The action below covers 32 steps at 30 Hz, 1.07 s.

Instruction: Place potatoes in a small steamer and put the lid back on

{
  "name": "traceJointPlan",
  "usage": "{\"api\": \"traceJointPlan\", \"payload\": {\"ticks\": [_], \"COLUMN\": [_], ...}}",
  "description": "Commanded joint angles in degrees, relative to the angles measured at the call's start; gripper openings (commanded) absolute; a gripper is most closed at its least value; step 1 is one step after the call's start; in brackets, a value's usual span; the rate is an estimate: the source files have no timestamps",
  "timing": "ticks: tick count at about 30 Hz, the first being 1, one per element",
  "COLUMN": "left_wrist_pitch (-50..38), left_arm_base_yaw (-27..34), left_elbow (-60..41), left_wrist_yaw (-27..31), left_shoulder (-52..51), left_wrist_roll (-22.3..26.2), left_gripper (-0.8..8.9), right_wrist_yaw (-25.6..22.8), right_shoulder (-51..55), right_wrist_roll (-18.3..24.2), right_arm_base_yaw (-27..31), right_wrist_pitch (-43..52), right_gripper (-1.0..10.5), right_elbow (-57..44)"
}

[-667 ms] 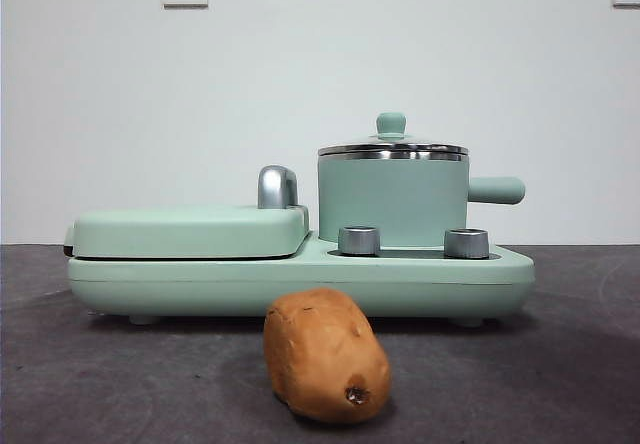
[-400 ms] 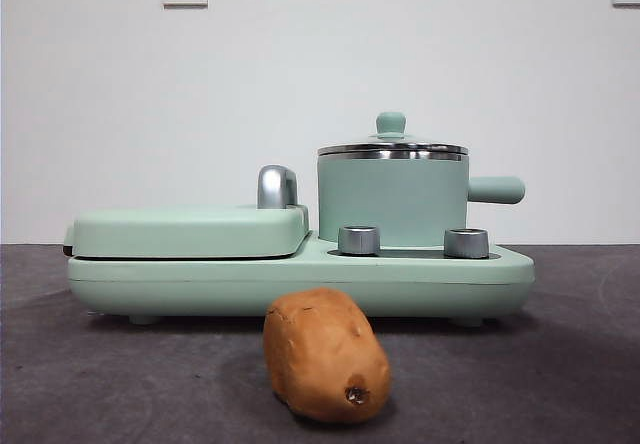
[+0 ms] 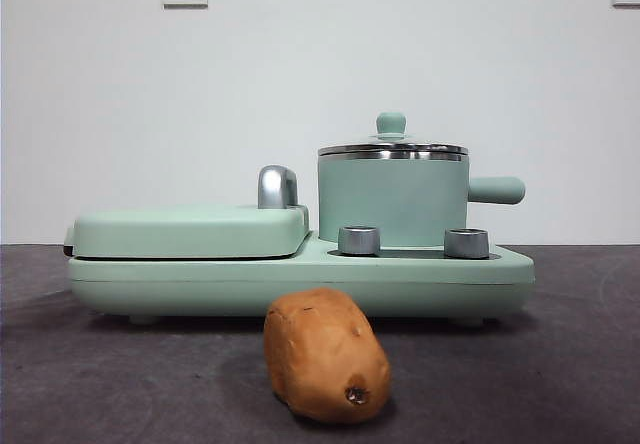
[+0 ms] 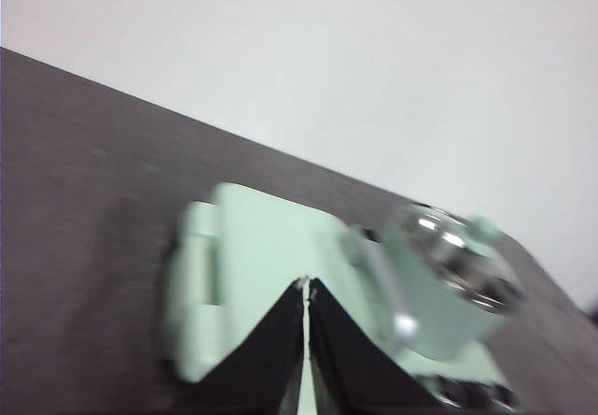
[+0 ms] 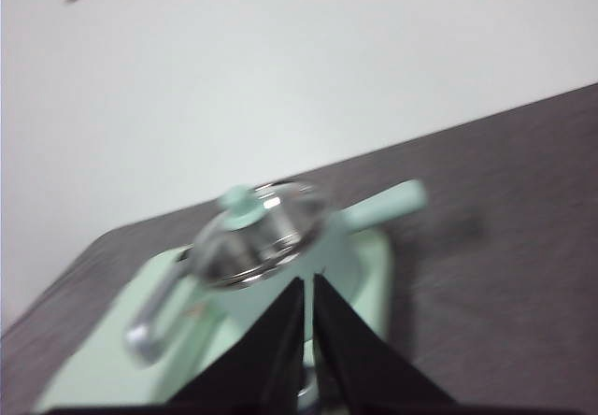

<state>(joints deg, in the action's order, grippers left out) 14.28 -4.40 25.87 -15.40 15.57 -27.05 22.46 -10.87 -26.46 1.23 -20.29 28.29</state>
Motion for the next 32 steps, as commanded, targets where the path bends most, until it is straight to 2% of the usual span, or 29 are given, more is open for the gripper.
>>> {"api": "traceJointPlan", "payload": {"ticks": [1,4,7,11,13,17,20,23,25,29,32], "left_wrist_pitch": [0.70,3.06,6.80,12.11,15.39,21.11,22.01,21.94,21.94,21.88,21.81], "left_arm_base_yaw": [-0.17,-0.17,-0.17,-0.48,-1.18,-3.37,-4.63,-5.84,-6.75,-8.59,-10.34], "left_elbow": [6.93,12.94,19.02,26.10,29.33,34.82,37.24,38.75,39.47,40.83,42.01], "left_wrist_yaw": [-6.91,-12.96,-19.43,-28.24,-30.12,-30.29,-30.27,-30.21,-30.08,-30.05,-28.59], "left_shoulder": [5.51,11.67,18.12,25.46,28.63,33.66,36.30,38.36,39.58,42.07,44.52], "left_wrist_roll": [1.81,3.50,4.11,6.21,8.37,12.98,13.14,13.14,13.16,14.01,15.85], "left_gripper": [0.08,0.08,0.08,0.08,0.08,0.37,0.45,1.36,2.21,4.50,4.79], "right_wrist_yaw": [4.13,9.03,15.58,22.56,24.39,25.59,25.53,25.42,25.14,24.24,22.43], "right_shoulder": [-4.11,-8.26,-12.98,-18.69,-20.79,-22.64,-22.75,-22.75,-22.75,-22.75,-22.77], "right_wrist_roll": [0.66,3.69,9.09,13.99,15.63,16.72,16.76,16.76,16.74,16.63,16.61], "right_arm_base_yaw": [-0.02,-0.02,-0.02,-0.04,-0.02,-0.02,-0.02,-0.02,-0.02,-0.02,-0.02], "right_wrist_pitch": [-4.55,-7.93,-10.49,-15.87,-17.70,-18.29,-18.43,-18.45,-18.47,-18.56,-18.82], "right_gripper": [0.1,0.1,0.1,0.1,0.1,0.1,0.1,0.2,0.8,3.8,4.6], "right_elbow": [6.58,12.15,17.46,23.56,25.79,27.98,28.04,28.04,28.04,28.04,28.04]}}
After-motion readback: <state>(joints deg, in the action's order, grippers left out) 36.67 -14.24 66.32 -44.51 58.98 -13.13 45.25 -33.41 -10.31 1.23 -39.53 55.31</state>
